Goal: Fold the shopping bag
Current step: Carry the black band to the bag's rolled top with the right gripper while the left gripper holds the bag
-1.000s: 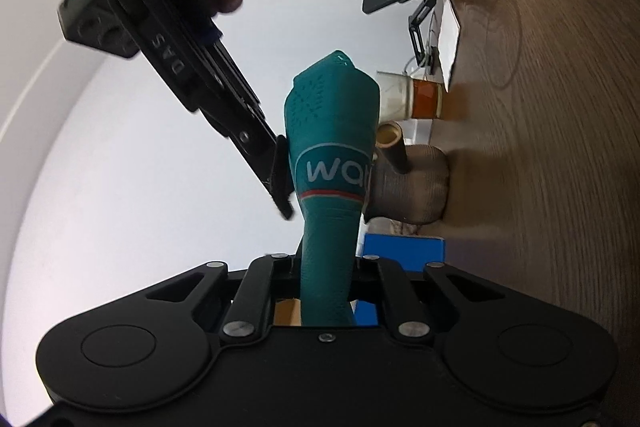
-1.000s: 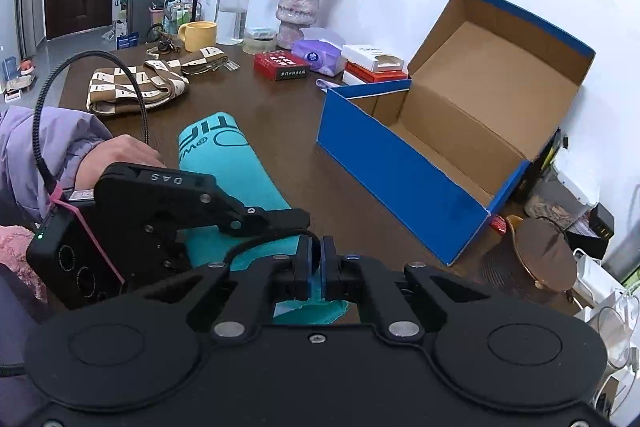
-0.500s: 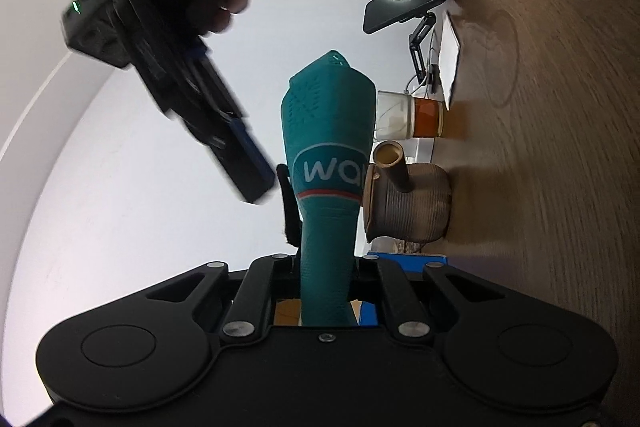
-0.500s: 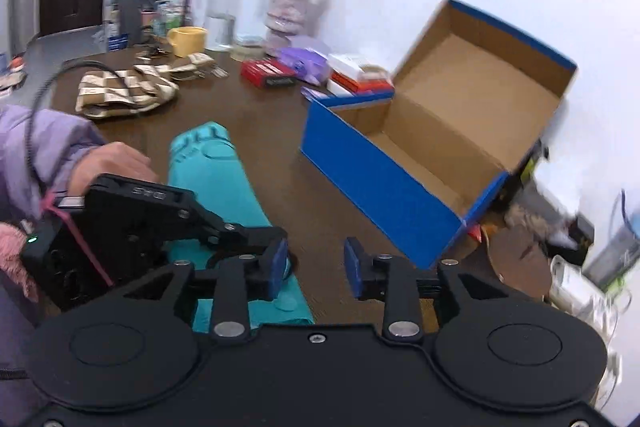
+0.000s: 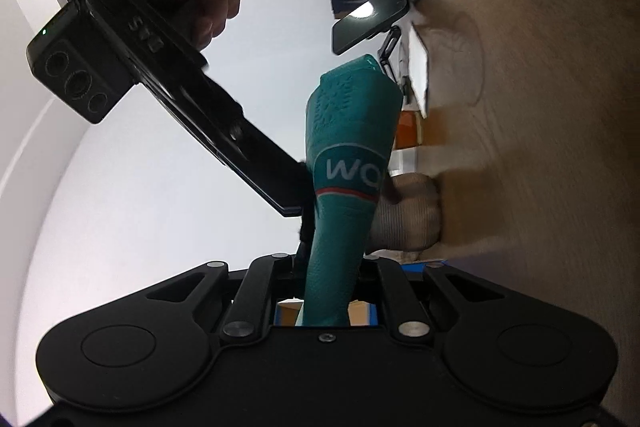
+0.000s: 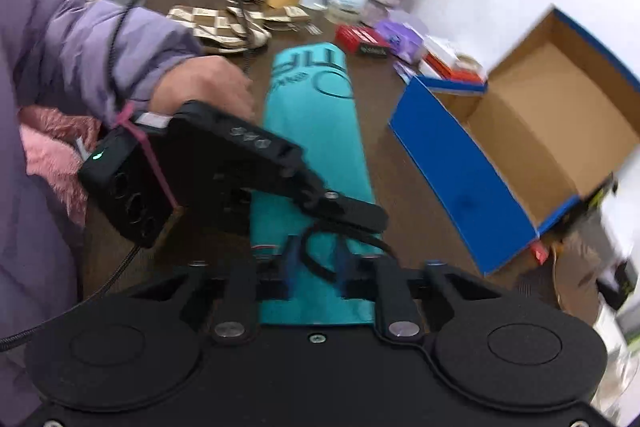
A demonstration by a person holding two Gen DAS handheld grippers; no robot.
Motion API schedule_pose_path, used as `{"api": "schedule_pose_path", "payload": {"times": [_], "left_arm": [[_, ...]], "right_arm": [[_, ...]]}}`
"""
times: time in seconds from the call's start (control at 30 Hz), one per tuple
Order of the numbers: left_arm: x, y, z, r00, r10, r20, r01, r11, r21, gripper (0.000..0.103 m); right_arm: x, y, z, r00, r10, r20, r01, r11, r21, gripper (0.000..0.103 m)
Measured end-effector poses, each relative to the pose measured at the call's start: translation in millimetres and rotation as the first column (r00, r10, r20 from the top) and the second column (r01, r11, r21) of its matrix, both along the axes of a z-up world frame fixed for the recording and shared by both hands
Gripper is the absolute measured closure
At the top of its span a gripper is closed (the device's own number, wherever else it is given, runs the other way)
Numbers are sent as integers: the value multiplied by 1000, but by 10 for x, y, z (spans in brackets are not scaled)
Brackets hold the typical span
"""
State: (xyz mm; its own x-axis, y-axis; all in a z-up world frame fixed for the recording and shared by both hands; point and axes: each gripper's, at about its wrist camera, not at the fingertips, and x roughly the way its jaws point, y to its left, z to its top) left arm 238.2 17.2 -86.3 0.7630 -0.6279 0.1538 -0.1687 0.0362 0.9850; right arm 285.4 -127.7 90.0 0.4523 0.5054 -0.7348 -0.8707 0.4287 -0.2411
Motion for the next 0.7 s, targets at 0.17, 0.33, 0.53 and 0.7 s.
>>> {"api": "schedule_pose_path", "payload": {"times": [0.17,0.33,0.53,0.7], "left_arm": [[-22,-83,-32,999,1,-46,-3,999,-47,91],[26,-42,-23,998,25,-52,-33,988,-151,91],[17,11,22,1000,13,18,-7,962,-272,91],[-9,15,131,1000,9,25,0,941,-340,90]], "right_arm": [[-18,-13,-5,1000,-21,5,21,999,32,102],[21,-310,195,990,-140,24,134,976,170,102],[150,-877,347,966,-190,-174,252,836,488,102],[292,-1168,285,933,-92,-348,307,705,639,102]]}}
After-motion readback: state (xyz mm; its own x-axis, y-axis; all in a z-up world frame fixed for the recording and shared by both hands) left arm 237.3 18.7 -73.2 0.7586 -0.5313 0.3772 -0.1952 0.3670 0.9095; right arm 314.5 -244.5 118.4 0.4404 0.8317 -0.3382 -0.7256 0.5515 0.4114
